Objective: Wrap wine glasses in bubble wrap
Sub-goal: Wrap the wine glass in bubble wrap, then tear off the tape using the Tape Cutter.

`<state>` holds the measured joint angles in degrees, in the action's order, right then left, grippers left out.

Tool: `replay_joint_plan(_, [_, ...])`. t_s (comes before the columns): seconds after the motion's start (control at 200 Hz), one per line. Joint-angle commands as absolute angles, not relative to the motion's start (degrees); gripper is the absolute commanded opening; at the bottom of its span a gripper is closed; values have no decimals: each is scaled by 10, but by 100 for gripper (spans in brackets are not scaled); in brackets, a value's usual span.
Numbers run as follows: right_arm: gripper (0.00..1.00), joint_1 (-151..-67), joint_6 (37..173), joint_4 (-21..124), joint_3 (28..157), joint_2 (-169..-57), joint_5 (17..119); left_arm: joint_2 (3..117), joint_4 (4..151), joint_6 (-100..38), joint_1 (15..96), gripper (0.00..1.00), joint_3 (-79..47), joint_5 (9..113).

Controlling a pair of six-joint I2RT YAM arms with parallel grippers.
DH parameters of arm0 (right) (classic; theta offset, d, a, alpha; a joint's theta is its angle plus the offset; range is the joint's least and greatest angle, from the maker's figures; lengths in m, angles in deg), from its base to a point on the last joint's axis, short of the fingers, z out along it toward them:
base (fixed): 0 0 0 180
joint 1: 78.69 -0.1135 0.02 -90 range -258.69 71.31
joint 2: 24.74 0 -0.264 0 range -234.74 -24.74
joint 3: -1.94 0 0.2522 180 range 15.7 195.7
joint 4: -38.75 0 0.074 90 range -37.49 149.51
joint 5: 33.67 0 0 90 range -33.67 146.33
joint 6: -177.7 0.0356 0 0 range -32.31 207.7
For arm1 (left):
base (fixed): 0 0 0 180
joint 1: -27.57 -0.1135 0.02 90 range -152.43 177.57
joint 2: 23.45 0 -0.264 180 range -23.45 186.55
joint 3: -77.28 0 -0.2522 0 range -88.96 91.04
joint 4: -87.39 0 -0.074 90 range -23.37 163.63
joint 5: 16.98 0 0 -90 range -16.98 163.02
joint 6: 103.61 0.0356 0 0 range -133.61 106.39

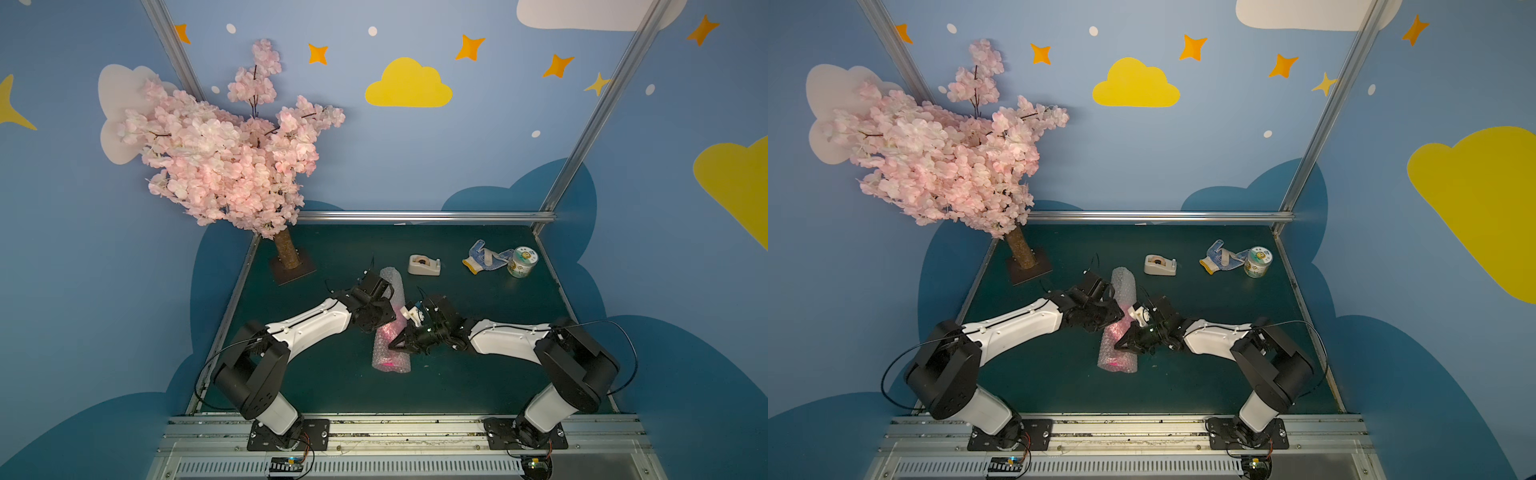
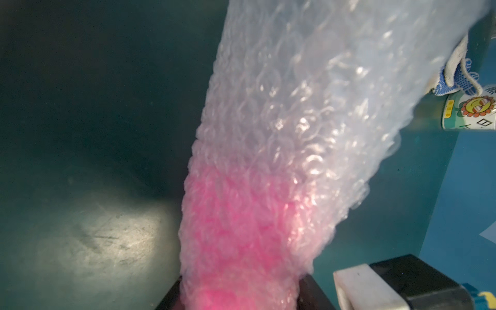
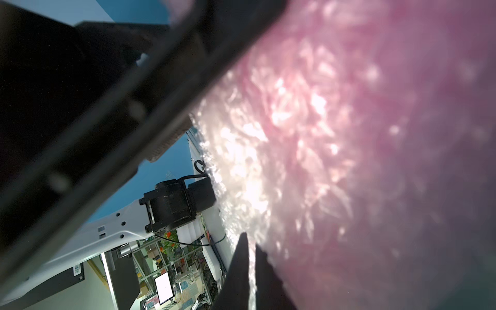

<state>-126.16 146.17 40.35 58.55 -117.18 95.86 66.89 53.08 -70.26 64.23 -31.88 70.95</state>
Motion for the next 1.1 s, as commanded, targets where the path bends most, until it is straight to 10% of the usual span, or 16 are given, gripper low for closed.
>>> replay_joint_plan(0.0, [14, -1263, 1447, 443, 593, -1122, 977, 664, 521, -709, 639, 55, -334, 719])
replay_joint_plan(0.486, [32, -1084, 1372, 675, 603, -989, 942, 664, 543, -693, 635, 54, -340, 705])
replay_joint_plan(1.096, [37, -904, 1272, 657, 681, -1138, 943, 661, 590, -678, 626, 53, -361, 663])
